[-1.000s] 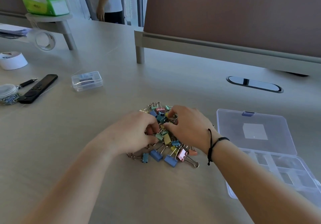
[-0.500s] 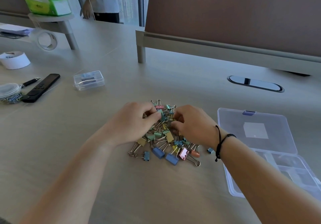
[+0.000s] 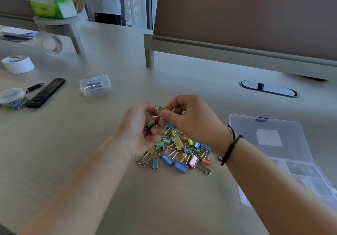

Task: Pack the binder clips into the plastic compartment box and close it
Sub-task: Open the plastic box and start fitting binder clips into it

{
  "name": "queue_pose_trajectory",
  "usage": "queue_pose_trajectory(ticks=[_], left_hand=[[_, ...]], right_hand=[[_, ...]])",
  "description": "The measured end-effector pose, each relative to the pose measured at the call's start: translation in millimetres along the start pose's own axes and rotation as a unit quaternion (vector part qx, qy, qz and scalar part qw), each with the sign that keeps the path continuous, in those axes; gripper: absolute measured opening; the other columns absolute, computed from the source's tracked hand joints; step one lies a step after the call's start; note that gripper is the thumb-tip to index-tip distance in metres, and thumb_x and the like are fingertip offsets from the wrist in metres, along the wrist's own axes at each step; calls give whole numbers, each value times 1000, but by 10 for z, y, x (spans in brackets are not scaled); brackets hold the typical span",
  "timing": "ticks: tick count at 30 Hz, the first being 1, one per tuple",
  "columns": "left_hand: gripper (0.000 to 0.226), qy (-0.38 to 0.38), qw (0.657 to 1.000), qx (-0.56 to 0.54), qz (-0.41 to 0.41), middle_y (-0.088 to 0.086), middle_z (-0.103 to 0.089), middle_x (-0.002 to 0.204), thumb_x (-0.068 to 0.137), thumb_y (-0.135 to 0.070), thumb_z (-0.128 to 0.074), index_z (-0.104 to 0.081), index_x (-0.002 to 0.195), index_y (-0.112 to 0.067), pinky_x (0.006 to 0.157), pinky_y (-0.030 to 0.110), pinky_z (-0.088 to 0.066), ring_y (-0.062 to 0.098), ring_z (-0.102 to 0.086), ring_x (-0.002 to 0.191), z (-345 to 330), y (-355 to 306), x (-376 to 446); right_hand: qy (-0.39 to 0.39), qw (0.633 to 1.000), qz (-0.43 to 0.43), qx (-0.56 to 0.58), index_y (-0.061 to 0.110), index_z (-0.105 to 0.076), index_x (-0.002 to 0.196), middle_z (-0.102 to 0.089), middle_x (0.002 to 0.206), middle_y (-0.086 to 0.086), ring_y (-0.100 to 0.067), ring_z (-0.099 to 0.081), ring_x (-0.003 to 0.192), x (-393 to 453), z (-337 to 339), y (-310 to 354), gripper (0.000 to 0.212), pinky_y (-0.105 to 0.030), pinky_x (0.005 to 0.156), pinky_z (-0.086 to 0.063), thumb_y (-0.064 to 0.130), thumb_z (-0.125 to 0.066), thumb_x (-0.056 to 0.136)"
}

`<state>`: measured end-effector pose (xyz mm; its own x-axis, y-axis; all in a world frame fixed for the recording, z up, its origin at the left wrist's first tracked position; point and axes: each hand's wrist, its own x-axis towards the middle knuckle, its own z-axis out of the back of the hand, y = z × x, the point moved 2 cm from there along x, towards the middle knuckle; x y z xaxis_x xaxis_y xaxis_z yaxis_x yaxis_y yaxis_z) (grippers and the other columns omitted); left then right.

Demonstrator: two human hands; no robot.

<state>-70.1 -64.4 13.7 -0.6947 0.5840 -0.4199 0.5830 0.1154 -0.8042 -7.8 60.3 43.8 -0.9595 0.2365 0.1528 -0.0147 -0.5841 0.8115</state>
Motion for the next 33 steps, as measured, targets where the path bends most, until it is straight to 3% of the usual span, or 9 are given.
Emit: queue_pose_trajectory(ticks=[5,7,9,11,13,17,22,28,33], left_hand=[[44,16,999,5,35,8,-51,63,98,-44,-43,-56,82,-6,37,16,-12,12,-34,45,37,-13,-7],[39,4,1000,-3,27,5,-49,62,98,-43,-46,-57,84,-8,33,14,-14,10,-34,42,63,-36,11],[31,-38,999,3,-2,2,-47,57,98,-37,-51,-58,82,-11,31,13,-16,9,-33,38,109,-79,40],[29,-86,994,50,-52,-1,-42,51,97,-31,-54,-57,75,-13,32,13,-15,9,-32,36,155,-132,52],[31,-111,981,120,-106,-1,-38,47,99,-29,-54,-56,73,-13,35,13,-15,11,-32,36,180,-165,52],[32,-105,941,277,-163,1,-38,47,101,-29,-52,-63,77,-11,37,16,-22,15,-35,39,192,-139,60],[26,-105,868,452,-178,-5,-47,44,101,-24,-53,-73,87,-16,44,21,-30,13,-43,40,200,-110,76],[24,-122,761,618,-153,-7,-64,79,95,-40,-62,-75,94,-21,55,21,-36,6,-55,71,271,-180,70],[13,-76,748,647,-129,-13,-57,69,83,-37,-77,-76,89,-26,44,11,-31,1,-52,63,282,-214,-20]], right_hand=[[16,1000,6,14,18,-69,96,-67,64,6,2,-49,38,45,-63,42,18,-12,39,-37,35,-69,89],[-6,1000,-1,20,19,-70,93,-59,54,12,0,-45,38,70,-36,-10,17,-15,40,-37,35,-65,91],[-7,1000,-9,-7,19,-69,92,-61,57,7,-3,-44,40,78,-23,-83,18,-21,42,-41,36,-63,92],[60,993,-8,-97,22,-68,99,-65,72,-1,-6,-49,48,57,-69,-141,23,-25,51,-46,42,-67,88],[141,967,-5,-213,27,-65,112,-60,79,9,-3,-52,62,8,-158,-178,40,-21,60,-46,54,-68,82],[163,933,37,-320,37,-56,124,-47,89,20,-7,-52,86,-22,-265,-177,55,-26,70,-44,66,-63,78],[168,917,77,-354,35,-58,114,-47,82,16,-11,-52,82,4,-297,-143,34,-27,62,-41,57,-58,87],[165,920,84,-345,36,-58,108,-52,88,11,-13,-55,81,-24,-292,-190,22,-33,69,-53,48,-54,91],[160,933,76,-315,32,-54,104,-51,89,12,-12,-53,81,-44,-285,-224,19,-32,70,-51,45,-59,91]])
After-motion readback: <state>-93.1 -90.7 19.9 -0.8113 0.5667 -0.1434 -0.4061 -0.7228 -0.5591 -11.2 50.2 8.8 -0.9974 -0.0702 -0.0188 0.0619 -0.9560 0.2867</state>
